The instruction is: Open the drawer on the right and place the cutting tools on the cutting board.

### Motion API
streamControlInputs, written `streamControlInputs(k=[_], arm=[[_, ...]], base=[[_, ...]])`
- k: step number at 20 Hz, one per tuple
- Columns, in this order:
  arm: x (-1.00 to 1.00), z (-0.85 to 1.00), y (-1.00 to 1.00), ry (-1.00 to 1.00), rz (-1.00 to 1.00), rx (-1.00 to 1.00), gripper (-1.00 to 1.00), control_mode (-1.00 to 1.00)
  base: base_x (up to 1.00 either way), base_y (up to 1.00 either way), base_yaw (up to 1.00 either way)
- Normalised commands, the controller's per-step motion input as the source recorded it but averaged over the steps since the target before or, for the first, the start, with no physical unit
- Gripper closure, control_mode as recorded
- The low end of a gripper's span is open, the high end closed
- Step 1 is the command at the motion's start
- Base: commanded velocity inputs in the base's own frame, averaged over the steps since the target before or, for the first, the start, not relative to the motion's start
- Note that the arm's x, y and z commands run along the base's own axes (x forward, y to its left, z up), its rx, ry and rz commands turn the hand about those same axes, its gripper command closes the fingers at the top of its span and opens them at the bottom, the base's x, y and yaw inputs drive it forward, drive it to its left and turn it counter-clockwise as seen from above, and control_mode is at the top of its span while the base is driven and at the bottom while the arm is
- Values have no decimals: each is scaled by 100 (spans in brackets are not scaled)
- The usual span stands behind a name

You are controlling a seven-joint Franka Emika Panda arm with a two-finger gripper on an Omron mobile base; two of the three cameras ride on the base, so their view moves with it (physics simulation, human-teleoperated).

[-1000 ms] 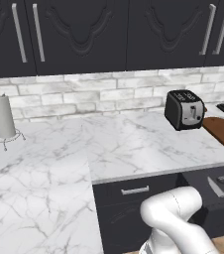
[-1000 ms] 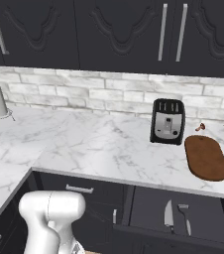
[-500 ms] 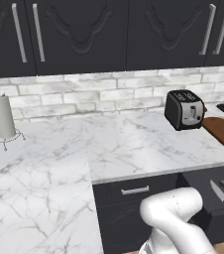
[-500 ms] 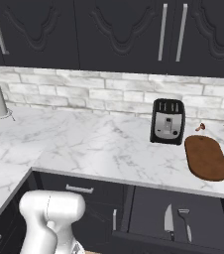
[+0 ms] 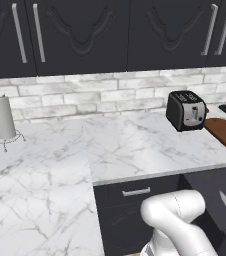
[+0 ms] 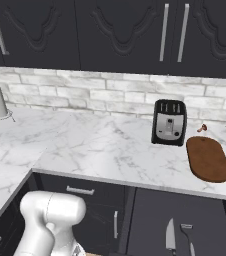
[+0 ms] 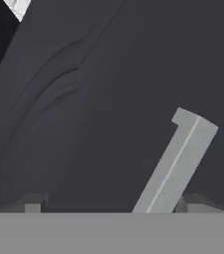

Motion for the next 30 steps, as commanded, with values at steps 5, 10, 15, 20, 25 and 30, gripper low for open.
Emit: streamControlInputs(k=[5,10,15,20,25,30], arm=[[-2,44,11,53,3,-33,-100,-100],[0,59,12,58,2,-30,-100,-100],[-4,74,12,50,3,-25,-100,-100],[-39,79,16,36,5,-17,-100,-100],[-15,76,38,36,9,-6,-100,-100],[12,41,64,38,10,0,-100,-100]], base=[[0,0,0],[0,0,0],[0,0,0],[0,0,0],[0,0,0],[0,0,0]])
